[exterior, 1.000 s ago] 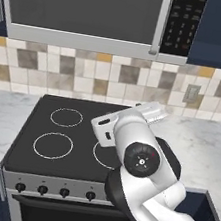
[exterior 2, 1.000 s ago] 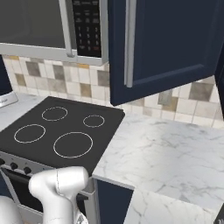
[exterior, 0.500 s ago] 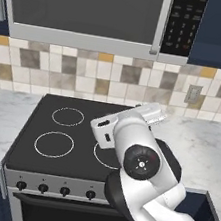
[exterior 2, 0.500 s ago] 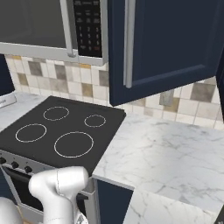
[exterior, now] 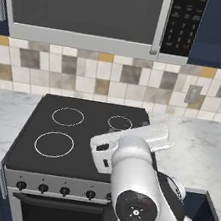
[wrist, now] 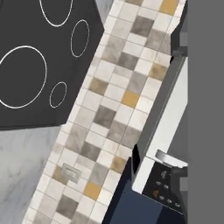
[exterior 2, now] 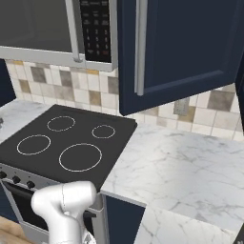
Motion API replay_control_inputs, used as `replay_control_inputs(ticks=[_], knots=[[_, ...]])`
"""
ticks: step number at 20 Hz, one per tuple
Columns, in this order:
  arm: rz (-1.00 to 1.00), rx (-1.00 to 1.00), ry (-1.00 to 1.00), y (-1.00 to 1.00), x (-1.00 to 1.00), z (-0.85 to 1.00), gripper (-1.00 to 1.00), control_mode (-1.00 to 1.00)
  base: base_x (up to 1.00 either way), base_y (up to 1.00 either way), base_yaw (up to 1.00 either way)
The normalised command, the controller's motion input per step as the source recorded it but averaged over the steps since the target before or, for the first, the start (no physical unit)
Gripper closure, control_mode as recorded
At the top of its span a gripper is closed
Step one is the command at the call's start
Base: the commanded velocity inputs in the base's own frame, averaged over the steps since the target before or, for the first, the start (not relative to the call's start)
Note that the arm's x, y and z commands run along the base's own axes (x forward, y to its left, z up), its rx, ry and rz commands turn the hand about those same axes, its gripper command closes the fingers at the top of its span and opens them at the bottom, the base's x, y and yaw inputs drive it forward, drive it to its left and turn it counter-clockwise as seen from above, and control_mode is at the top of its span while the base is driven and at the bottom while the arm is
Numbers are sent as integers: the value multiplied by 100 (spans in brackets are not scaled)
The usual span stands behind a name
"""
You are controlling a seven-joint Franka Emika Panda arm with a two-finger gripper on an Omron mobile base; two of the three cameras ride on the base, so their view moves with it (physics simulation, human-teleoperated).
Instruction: Close all open cabinet doors.
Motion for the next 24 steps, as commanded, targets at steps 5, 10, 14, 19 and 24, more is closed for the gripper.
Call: replay_control_inputs(ticks=[5, 10, 14, 19, 24], knots=[[-12, 0, -21, -2, -100, -1, -100, -100, 0, 0, 0], [-5, 0, -18, -28, -90, 0, -100, -100, 0, 0, 0], [0, 3, -16, -62, -71, 0, -100, -100, 0, 0, 0], [4, 13, -14, -99, -60, 0, -100, -100, 0, 0, 0], [6, 19, -8, -100, -14, 0, -100, -100, 0, 0, 0]])
